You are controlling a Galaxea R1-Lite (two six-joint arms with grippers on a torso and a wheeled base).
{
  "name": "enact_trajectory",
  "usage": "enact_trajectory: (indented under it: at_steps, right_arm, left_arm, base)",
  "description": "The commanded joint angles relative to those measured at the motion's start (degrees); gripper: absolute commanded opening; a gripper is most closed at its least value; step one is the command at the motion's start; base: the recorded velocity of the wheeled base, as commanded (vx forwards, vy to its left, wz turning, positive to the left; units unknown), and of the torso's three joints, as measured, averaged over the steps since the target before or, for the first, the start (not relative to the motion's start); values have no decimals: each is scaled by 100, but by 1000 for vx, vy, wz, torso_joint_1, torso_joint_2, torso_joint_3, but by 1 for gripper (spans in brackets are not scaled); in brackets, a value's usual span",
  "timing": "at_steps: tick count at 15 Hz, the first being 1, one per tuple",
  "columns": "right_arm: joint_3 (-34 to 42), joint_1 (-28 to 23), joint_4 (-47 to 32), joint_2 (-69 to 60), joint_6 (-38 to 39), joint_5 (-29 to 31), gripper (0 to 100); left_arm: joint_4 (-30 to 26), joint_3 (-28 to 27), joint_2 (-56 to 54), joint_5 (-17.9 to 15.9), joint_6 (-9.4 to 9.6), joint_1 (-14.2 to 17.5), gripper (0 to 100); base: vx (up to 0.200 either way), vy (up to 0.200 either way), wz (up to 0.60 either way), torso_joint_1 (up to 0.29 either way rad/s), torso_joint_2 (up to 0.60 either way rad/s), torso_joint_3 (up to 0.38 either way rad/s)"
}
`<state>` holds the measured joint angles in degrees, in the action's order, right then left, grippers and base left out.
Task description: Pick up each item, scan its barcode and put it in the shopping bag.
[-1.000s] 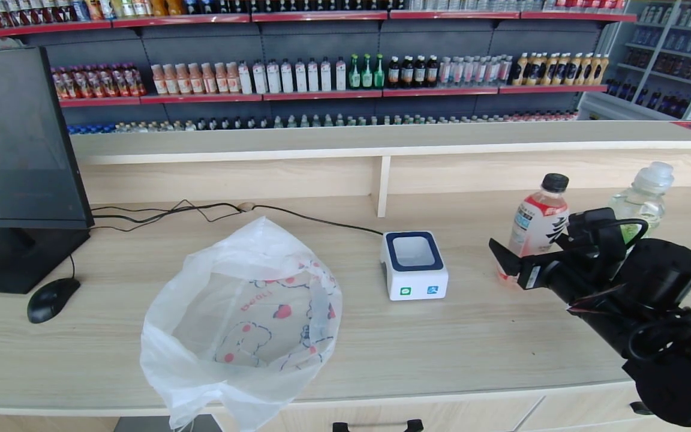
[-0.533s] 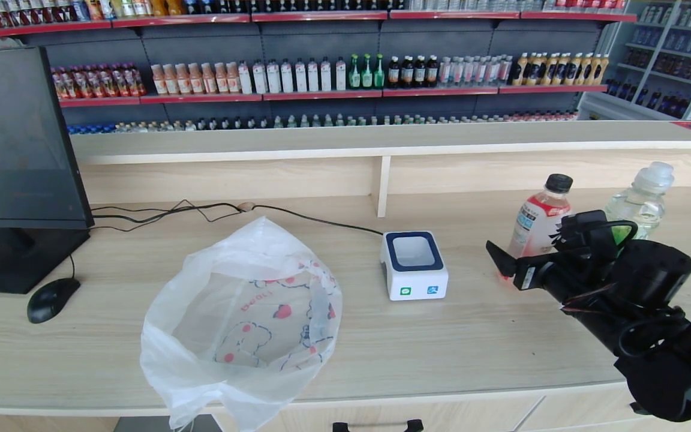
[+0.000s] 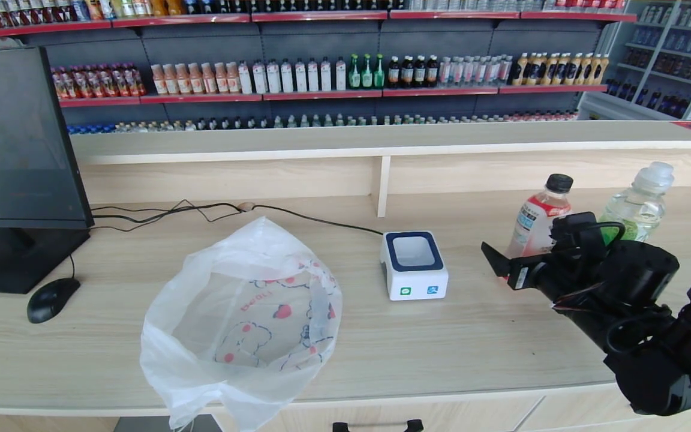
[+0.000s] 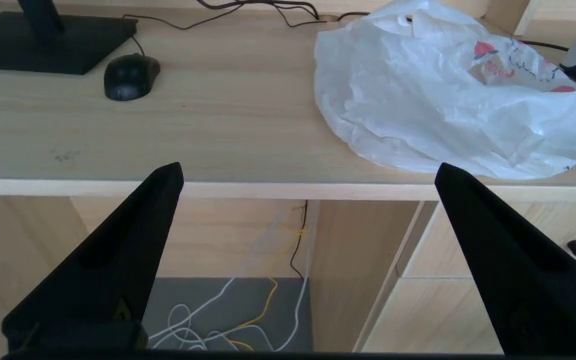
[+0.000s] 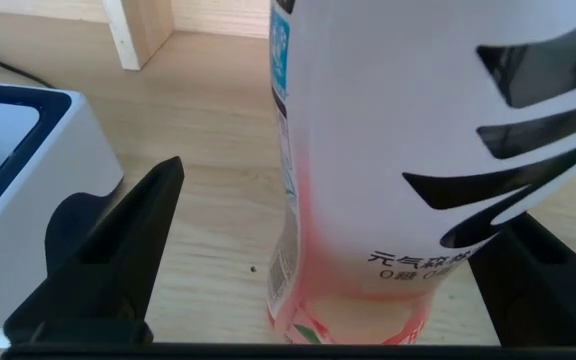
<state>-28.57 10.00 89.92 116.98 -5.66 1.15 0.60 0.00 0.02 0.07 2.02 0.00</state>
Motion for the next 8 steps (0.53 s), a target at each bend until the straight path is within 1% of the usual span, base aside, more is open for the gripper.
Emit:
enact_trajectory:
  at_steps: [1, 8]
  right_arm:
    - [-122, 2, 8, 27, 3, 0, 100]
    - [-219, -15, 8, 27, 21, 0, 100]
  left_arm:
    - [2, 0, 6, 1, 0, 0, 100]
    - [2, 0, 6, 1, 0, 0, 100]
  base:
    - [0, 0, 0, 0, 0, 0]
    - [0, 0, 0, 0, 0, 0]
